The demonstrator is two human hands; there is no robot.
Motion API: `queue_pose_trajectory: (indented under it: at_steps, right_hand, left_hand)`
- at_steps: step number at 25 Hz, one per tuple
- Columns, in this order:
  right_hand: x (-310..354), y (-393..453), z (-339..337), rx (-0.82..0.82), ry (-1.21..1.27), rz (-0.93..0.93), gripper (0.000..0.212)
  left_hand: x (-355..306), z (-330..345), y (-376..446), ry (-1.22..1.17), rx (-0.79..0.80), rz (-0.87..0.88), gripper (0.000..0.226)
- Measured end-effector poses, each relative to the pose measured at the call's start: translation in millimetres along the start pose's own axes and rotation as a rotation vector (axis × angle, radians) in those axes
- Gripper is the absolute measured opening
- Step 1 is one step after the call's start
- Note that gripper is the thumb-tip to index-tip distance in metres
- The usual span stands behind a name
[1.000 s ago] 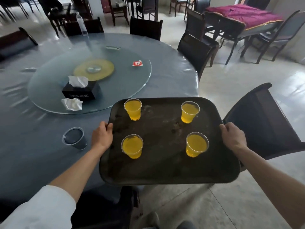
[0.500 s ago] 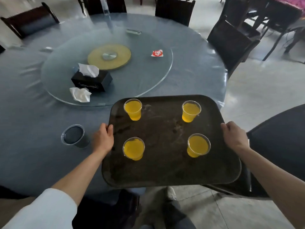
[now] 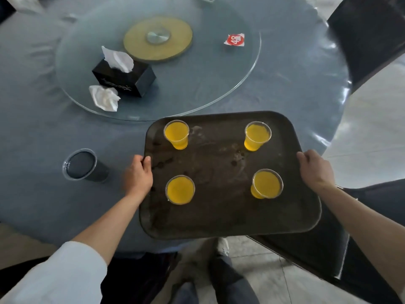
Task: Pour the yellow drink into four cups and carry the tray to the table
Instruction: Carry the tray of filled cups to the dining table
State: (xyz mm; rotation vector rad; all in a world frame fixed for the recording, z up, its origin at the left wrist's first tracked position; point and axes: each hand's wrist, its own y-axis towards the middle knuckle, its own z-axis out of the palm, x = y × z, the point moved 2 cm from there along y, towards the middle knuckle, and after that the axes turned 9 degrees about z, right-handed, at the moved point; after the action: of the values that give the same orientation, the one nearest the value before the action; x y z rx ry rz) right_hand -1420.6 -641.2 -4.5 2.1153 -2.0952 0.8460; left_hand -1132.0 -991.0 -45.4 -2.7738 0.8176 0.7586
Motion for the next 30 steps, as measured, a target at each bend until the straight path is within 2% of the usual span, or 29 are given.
queue_pose_trajectory:
  at_steps: [14,23,30]
  right_hand:
    - [22.3,67.3,33.1,0.081,-0.035,-0.058,0.04]
    - [35.8,96.8,44.8,0.043,-0.062,-0.083,0.041]
    - [44.4,111.4,54.4,0.054,-0.074,-0.082,0.041]
  left_hand:
    - [9.6,34.5,1.4,0.019,-0.078,-0.079,0.033]
    - [11.6,46.3,1.1,0.008,-0.079,-0.187,0.035]
    - [11.7,48.7,2.5,0.032,-0.08,-0.209,0.034]
